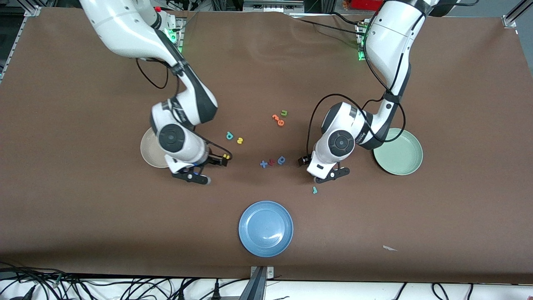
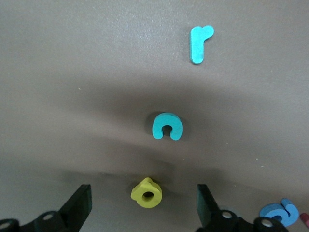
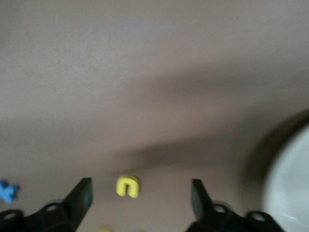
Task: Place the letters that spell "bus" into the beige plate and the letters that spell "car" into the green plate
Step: 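Grasp a yellow letter with each gripper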
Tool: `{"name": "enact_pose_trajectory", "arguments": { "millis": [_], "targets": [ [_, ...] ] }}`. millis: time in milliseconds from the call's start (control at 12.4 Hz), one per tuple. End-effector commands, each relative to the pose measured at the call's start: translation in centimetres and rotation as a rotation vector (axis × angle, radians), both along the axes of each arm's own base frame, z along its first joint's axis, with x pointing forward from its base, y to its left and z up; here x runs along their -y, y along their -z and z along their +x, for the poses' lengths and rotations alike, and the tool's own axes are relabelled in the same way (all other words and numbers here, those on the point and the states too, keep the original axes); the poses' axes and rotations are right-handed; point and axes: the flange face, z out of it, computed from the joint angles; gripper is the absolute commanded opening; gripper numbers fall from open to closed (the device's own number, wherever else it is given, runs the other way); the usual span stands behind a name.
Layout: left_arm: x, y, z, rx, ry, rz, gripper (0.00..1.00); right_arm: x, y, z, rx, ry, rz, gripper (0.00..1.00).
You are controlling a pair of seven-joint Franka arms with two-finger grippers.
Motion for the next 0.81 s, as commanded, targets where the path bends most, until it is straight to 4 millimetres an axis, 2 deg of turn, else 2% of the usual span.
{"name": "enact_pose_trajectory", "arguments": {
  "millis": [0, 242, 323, 485, 727],
  "targets": [
    [0.2, 0.6, -0.3, -0.011, -0.03, -0.027, 0.88, -1.4, 0.5, 0.3, 0.037, 0.056, -0.051, 0.71],
    [0.0, 1.8, -0.4, 0.021, -0.037, -0.036, 0.87, -3.1, 2.3, -1.1, 0.018, 0.119, -0.07, 0.69],
    [0.5, 1.9, -0.7, 0.022, -0.033, -0.043, 0.85, -3.1, 2.8, -1.3, 0.006, 0.141, -0.072, 0.66],
    [0.4, 2.3, -0.9, 0.015, -0.03, -0.041, 0.73, -3.0, 3.2, -1.6, -0.003, 0.156, -0.079, 0.65],
    [0.5, 2.4, -1.2, 0.009, -0.027, -0.04, 0.71, -2.9, 3.8, -1.9, -0.013, 0.175, -0.085, 0.58]
  ]
}}
